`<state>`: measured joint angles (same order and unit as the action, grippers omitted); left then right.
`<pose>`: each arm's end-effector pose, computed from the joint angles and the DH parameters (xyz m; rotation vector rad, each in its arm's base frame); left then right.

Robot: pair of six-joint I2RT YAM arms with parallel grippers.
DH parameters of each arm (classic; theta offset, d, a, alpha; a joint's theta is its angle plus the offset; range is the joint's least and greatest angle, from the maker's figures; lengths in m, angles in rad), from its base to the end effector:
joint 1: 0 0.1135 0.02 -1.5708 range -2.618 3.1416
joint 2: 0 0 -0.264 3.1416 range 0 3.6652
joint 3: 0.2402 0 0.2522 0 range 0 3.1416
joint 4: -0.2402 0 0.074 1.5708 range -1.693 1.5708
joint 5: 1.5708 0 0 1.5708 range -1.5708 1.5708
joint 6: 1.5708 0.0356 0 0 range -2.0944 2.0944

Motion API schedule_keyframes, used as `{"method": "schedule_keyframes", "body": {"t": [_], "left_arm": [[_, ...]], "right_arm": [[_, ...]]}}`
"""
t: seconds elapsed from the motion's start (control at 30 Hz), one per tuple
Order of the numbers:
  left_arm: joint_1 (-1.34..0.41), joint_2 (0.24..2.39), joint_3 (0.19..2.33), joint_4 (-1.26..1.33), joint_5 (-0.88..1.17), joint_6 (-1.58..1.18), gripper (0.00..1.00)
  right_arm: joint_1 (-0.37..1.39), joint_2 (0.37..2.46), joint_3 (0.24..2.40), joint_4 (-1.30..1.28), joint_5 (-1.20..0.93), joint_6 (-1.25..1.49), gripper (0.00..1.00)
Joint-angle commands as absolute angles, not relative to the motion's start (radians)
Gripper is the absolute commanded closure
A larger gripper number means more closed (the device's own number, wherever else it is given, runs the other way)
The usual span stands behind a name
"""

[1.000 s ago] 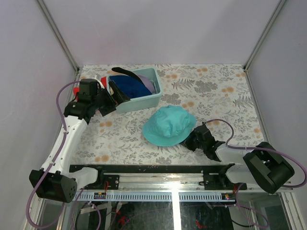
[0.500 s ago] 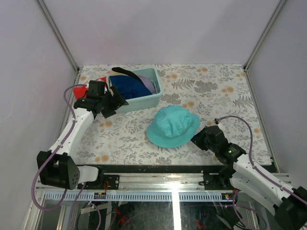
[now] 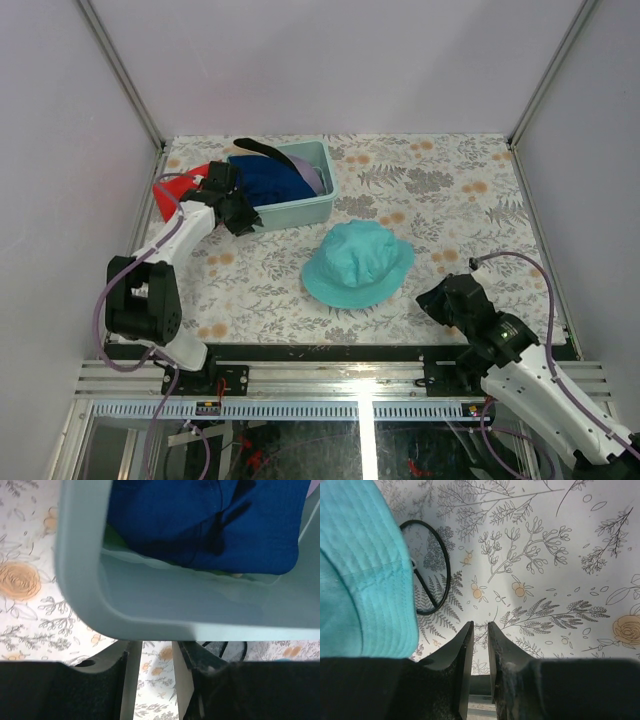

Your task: Stack the hats

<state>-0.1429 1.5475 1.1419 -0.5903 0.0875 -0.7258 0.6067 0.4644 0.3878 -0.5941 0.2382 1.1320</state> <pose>0.3184 -0.0490 0.2440 -0.7212 2.5222 -0.4305 0.1016 0.0603 0.2053 0.7269 2.1906 0.6725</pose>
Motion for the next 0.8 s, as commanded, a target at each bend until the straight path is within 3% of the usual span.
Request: {"method": "schedule_keyframes", "body": {"t": [0.0, 0.33, 0.5, 0.57, 0.63, 0.7, 0.77], "left_arm": [[-0.135, 1.631, 1.247, -0.495, 0.041, -0.688, 0.71], [-0.135, 1.876, 1.462, -0.46, 0.035, -0.676, 0.73], [-0.133, 1.868, 1.6, -0.521, 0.015, -0.648, 0.73], [-0.131, 1.828, 1.66, -0.568, -0.012, -0.615, 0.62], [-0.126, 1.789, 1.717, -0.612, -0.05, -0.591, 0.41], [-0.116, 1.784, 1.785, -0.654, -0.081, -0.566, 0.27], [-0.1, 1.825, 1.881, -0.701, -0.098, -0.536, 0.23]], "right_arm": [[0.606, 0.435, 0.465, -0.656, 0.33, 1.114, 0.76], [0.607, 0.421, 0.523, -0.696, 0.384, 1.069, 0.76], [0.606, 0.437, 0.527, -0.684, 0.38, 1.048, 0.74], [0.606, 0.444, 0.53, -0.67, 0.376, 1.034, 0.72], [0.606, 0.457, 0.539, -0.654, 0.372, 1.016, 0.7], [0.606, 0.477, 0.554, -0.639, 0.367, 0.996, 0.67], [0.606, 0.496, 0.567, -0.615, 0.361, 0.979, 0.65]]}}
